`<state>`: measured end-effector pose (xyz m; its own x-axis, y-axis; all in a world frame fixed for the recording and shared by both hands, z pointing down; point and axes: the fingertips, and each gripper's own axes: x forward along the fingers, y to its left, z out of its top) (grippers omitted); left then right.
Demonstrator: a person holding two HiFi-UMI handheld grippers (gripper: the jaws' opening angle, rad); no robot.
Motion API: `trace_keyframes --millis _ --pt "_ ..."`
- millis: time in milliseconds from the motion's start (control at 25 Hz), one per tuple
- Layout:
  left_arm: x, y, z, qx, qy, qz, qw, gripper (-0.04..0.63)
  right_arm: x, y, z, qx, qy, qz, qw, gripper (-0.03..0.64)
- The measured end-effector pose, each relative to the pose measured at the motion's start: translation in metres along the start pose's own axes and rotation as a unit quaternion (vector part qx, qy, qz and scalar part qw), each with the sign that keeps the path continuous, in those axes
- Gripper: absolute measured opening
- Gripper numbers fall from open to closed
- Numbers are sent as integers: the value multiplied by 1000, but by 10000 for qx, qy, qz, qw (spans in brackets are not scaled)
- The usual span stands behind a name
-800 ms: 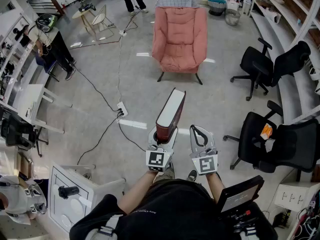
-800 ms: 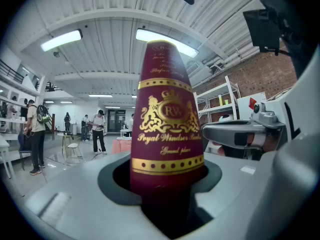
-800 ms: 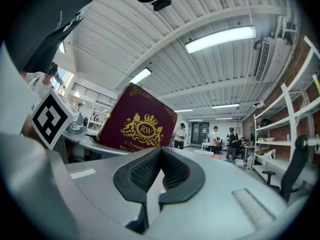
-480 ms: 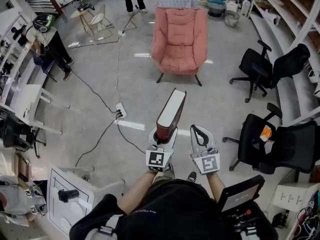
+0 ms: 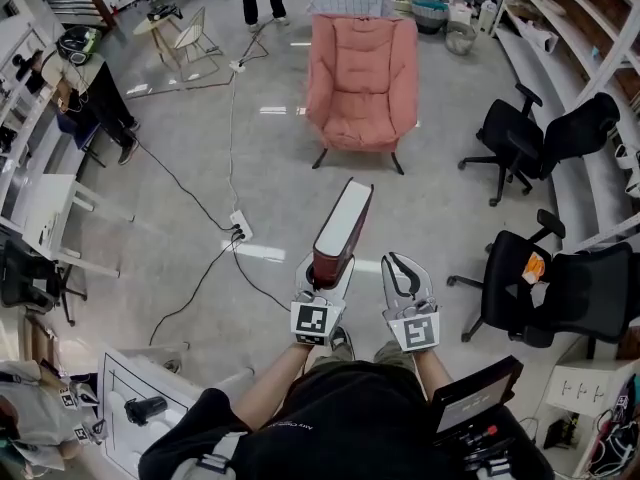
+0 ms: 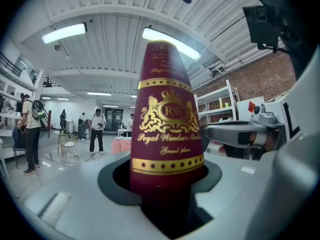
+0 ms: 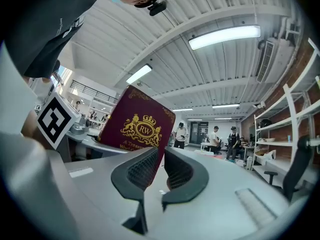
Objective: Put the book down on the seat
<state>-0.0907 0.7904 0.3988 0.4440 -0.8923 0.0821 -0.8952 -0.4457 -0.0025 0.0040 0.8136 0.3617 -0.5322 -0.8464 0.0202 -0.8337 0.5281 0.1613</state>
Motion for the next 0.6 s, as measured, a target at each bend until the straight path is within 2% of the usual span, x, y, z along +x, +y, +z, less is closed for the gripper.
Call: trace_keyframes --millis 280,400,600 --pt "29 9 -1 34 60 -54 10000 224 22 -19 -11 121 8 -64 9999 44" --pt "48 10 -5 23 181 -21 9998 224 35 -35 -21 195 19 -2 9998 43" --pt "101 1 -8 219 261 53 9994 224 59 -80 -37 392 -39 204 9990 43"
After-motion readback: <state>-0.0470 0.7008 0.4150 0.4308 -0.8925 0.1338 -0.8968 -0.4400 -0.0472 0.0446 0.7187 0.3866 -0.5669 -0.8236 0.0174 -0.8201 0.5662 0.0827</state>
